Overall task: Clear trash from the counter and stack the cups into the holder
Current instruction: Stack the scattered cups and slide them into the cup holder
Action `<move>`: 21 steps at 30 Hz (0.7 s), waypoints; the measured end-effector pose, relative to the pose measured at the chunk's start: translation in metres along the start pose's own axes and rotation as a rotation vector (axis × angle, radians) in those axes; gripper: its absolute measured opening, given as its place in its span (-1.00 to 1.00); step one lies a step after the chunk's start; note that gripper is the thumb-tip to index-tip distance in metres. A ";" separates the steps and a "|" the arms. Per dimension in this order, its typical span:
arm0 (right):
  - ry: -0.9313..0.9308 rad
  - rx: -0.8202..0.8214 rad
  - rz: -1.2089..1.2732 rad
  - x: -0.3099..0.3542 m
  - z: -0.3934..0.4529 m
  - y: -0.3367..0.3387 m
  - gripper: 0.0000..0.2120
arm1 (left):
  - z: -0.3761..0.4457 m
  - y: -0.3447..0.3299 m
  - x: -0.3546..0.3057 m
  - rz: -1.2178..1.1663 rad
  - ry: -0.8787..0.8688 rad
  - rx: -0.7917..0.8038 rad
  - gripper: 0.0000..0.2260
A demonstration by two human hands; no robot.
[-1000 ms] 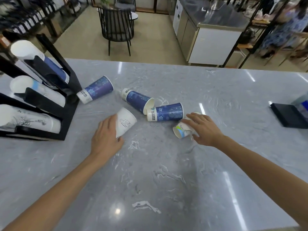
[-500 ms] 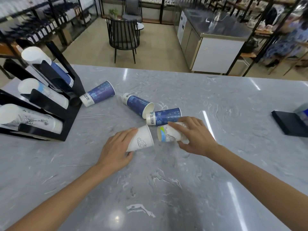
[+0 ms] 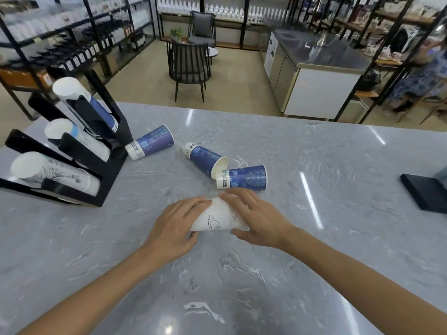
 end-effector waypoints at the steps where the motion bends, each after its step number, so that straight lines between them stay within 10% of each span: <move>1: 0.016 0.021 0.017 0.003 0.001 -0.003 -0.08 | -0.002 0.000 0.001 -0.002 0.001 0.003 -0.32; 21: 0.044 -0.058 -0.089 0.035 0.027 -0.012 0.20 | -0.028 0.010 0.012 -0.008 0.021 0.000 -0.31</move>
Point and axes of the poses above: each hand's wrist, its own z-axis towards the middle knuckle, its own y-axis out of the back of the hand, x = y × z, the point moved 5 cm from there along z, towards the middle knuckle, and after that the axes turned 7 degrees about x, right-handed, at the moved point
